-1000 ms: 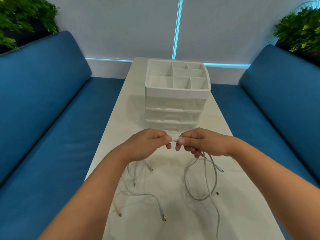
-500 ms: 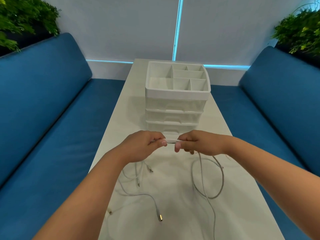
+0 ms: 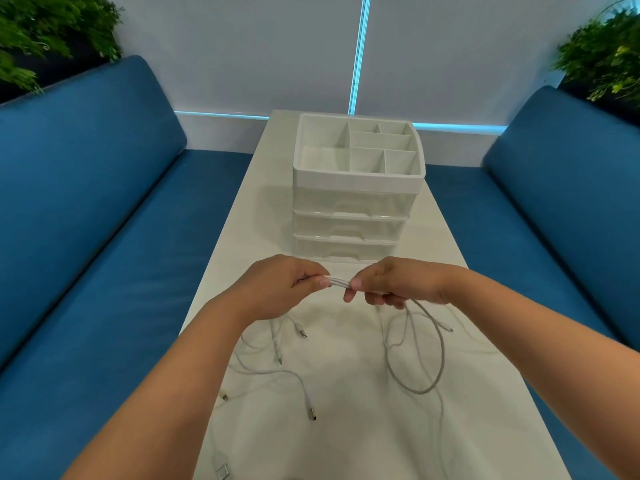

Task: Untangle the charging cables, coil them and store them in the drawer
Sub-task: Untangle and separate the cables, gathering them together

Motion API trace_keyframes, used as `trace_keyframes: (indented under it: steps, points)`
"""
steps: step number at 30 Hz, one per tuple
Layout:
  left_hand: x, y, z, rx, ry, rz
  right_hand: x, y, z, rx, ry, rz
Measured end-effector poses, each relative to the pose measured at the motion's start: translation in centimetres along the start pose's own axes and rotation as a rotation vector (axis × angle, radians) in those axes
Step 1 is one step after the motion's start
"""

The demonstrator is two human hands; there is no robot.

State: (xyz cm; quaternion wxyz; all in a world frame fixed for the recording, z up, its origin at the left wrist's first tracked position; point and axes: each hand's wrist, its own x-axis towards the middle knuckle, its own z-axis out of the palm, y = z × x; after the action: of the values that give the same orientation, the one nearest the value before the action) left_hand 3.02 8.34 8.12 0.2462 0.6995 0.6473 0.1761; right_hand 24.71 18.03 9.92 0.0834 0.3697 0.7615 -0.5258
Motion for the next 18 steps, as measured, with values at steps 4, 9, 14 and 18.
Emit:
trace_keyframes:
  steps: [4, 9, 14, 18]
  points:
    - [-0.2, 0.4, 1.1, 0.122, -0.011, -0.025, 1.3, -0.6, 0.6, -0.397, 0.239, 0.044]
    - [0.3, 0.7, 1.0, 0.242, 0.065, -0.061, 2.3, -0.1, 3.5, -0.839, 0.587, 0.029]
    - [0.0, 0.3, 0.5, 0.219, 0.104, -0.051, 1.2, 0.7, 2.2, -0.729, 0.383, -0.16]
    - [0.1, 0.0, -0.4, 0.106, 0.116, -0.045, 0.4, 0.5, 1.1, -0.459, 0.274, -0.233]
